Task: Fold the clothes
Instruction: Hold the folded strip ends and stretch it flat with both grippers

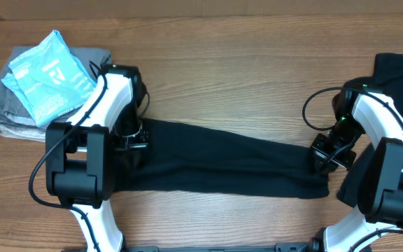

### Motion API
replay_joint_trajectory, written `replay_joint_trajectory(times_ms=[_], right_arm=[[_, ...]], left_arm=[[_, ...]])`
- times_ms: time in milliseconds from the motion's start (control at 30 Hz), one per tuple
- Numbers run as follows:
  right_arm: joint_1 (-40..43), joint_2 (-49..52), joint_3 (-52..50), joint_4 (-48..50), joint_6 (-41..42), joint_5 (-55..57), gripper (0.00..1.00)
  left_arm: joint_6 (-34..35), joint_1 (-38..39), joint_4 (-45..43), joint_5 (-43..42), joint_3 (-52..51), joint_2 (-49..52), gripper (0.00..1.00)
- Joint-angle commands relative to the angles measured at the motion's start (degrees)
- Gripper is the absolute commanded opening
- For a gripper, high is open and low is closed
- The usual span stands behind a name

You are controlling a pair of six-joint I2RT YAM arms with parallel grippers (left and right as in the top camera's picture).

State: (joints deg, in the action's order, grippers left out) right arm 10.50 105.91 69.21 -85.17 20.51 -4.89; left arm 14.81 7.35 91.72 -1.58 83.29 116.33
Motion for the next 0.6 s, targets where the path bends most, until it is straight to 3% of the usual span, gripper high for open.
replay_joint_trajectory(times_ms=[0, 67, 167, 367, 467, 567], right_arm=[[0.1, -0.8, 0.3, -0.7, -1.4, -1.7, 0.25], [0.1, -0.8, 2.4, -1.9, -4.3, -4.3, 0.3], [0.1, -0.8, 9.8, -6.2, -5.8, -4.5, 0.33], [-2.9, -1.5, 14.3, -8.0, -9.0, -7.8, 0.32], [-5.8, -1.4, 14.0, -7.1, -9.2, -8.9, 0.23], [-10.0, -1.4, 13.0, -4.5, -9.3, -11.9, 0.07]], left_arm=[[0.4, -0.5, 0.0, 0.7, -2.6, -0.9, 0.44], [0.4, -0.5, -0.1, 0.7, -2.8, -0.9, 0.56], [0.4, -0.6, -0.1, 0.5, -1.6, -1.0, 0.61], [-0.2, -0.5, -0.3, -2.8, 4.9, -1.0, 0.6], [-0.5, -0.2, -3.3, -3.1, 5.9, -1.0, 0.51], [-0.5, -0.2, -8.7, -3.6, 4.9, -0.9, 0.24]])
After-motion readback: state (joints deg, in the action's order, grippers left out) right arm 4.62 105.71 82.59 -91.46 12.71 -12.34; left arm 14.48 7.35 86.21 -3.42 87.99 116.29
